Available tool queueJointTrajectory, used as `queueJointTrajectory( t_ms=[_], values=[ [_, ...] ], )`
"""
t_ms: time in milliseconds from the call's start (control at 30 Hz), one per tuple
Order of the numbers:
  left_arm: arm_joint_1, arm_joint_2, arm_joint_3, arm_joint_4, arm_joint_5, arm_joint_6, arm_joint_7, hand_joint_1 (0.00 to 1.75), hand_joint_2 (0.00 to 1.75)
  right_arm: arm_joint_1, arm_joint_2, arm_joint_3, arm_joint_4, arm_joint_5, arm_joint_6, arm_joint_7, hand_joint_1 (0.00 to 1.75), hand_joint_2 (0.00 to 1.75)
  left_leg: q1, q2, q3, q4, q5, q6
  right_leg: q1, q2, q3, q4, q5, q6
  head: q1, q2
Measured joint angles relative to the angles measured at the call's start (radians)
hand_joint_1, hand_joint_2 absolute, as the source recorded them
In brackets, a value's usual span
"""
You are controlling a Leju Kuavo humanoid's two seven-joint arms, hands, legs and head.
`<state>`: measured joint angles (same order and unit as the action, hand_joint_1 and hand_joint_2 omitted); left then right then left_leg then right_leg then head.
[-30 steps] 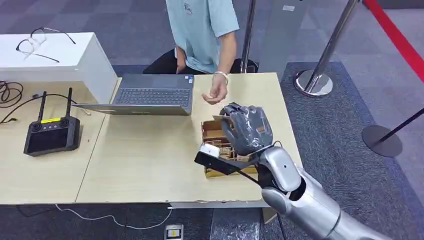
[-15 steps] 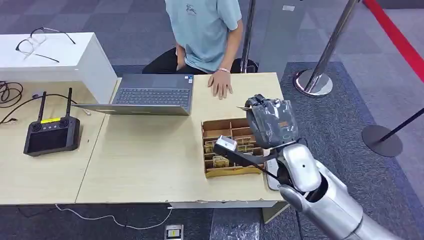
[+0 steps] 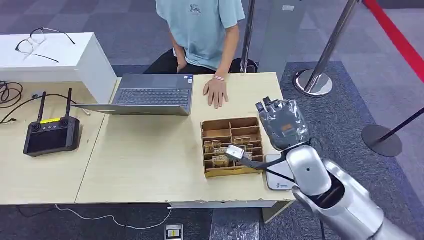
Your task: Pass the card to the sensor for recognition and then transmit it.
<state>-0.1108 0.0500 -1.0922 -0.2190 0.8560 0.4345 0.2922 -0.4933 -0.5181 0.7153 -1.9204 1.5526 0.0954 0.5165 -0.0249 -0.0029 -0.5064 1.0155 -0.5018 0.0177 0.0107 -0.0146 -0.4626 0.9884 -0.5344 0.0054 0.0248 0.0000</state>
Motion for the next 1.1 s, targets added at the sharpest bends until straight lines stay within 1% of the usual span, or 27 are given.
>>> queueJointTrajectory(
  t_ms=[233, 367, 500, 700, 933, 1100],
  values=[
    [0.0, -0.002, 0.0, 0.0, 0.002, 0.01, -0.021, 0.0, 1.75, -0.075, -0.001, 0.026, 0.008, 0.019, 0.051, -0.03, 1.75, 1.75, 0.0, 0.0, 0.0, 0.0, 0.0, 0.0, 0.0, 0.0, 0.0, 0.0, 0.0, 0.0, 0.0, 0.0],
    [0.0, -0.006, 0.0, 0.0, 0.008, 0.012, -0.023, 0.0, 1.75, -0.124, 0.003, 0.049, 0.038, 0.019, 0.078, -0.038, 1.75, 1.75, 0.0, 0.0, -0.001, 0.0, 0.0, 0.0, 0.0, 0.0, 0.0, 0.0, 0.0, 0.0, 0.0, 0.0],
    [-0.001, -0.011, 0.0, 0.0, 0.01, 0.012, -0.018, 0.0, 1.75, -0.164, 0.013, 0.075, 0.088, 0.019, 0.075, -0.014, 1.75, 1.75, 0.0, 0.0, -0.001, 0.0, 0.0, 0.0, 0.0, 0.0, 0.0, 0.0, 0.0, 0.0, -0.001, 0.0],
    [-0.001, -0.02, 0.0, 0.0, 0.011, 0.012, -0.008, 0.0, 1.75, -0.192, 0.041, 0.106, 0.174, 0.015, 0.075, 0.017, 1.75, 1.75, 0.0, 0.0, -0.001, 0.0, 0.0, 0.0, 0.0, 0.0, 0.0, 0.0, 0.0, 0.0, 0.0, 0.0],
    [-0.001, -0.031, 0.0, 0.0, 0.01, 0.009, -0.008, 0.0, 1.75, -0.195, 0.079, 0.13, 0.299, -0.045, 0.056, 0.061, 1.75, 1.75, 0.0, 0.0, -0.001, 0.0, 0.0, 0.0, 0.0, 0.0, -0.001, 0.0, 0.0, 0.0, 0.0, 0.0],
    [-0.001, -0.034, 0.0, 0.0, 0.007, 0.009, -0.012, 0.0, 1.75, -0.197, 0.094, 0.143, 0.385, -0.055, 0.061, 0.083, 1.75, 1.75, 0.0, 0.0, -0.001, 0.0, 0.0, 0.0, 0.0, 0.0, 0.0, 0.0, 0.0, 0.0, 0.0, 0.0]
  ],
)
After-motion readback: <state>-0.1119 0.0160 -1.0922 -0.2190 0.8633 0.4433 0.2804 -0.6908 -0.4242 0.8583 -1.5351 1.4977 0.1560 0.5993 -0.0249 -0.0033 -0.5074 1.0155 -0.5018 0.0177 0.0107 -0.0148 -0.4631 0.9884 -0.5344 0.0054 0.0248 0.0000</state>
